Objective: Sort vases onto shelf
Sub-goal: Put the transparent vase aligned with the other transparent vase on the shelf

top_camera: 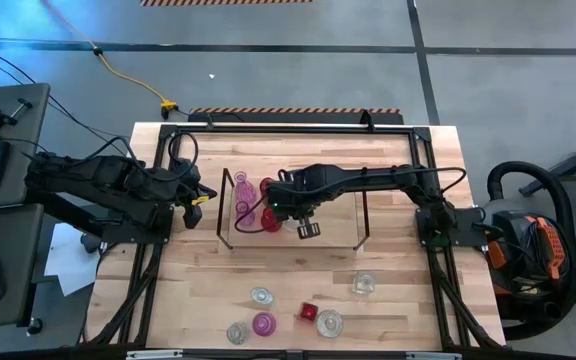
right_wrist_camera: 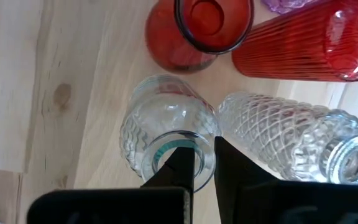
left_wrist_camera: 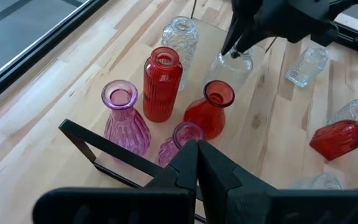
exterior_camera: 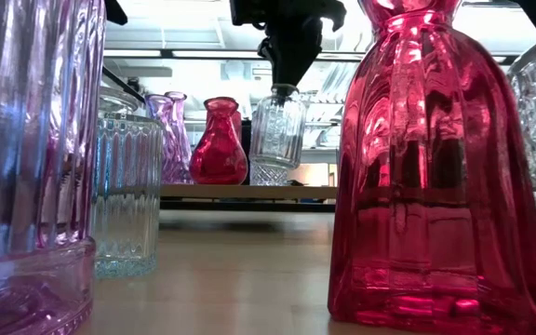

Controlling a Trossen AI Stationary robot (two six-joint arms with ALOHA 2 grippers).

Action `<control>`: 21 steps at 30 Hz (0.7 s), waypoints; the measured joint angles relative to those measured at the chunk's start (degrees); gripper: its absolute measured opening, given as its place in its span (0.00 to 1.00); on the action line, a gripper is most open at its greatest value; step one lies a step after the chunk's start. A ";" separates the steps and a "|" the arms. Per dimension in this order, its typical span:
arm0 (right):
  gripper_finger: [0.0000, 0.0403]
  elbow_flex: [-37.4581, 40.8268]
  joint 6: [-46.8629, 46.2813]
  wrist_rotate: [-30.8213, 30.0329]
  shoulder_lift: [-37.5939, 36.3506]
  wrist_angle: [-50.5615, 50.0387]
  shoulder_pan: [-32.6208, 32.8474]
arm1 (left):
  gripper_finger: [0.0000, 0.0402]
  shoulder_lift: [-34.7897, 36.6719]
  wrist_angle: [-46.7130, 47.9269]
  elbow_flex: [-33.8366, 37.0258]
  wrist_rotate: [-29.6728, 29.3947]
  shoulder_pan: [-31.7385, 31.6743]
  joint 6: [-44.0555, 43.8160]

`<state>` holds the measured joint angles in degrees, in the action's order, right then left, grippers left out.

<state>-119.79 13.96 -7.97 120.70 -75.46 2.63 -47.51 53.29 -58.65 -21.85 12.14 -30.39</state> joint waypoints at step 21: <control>0.02 0.04 -0.39 2.21 1.60 0.72 -0.76 | 0.00 0.04 0.01 0.00 0.30 0.02 -0.43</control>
<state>-119.74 13.56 -5.76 122.30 -74.74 1.87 -47.46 53.30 -58.65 -21.55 12.16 -30.82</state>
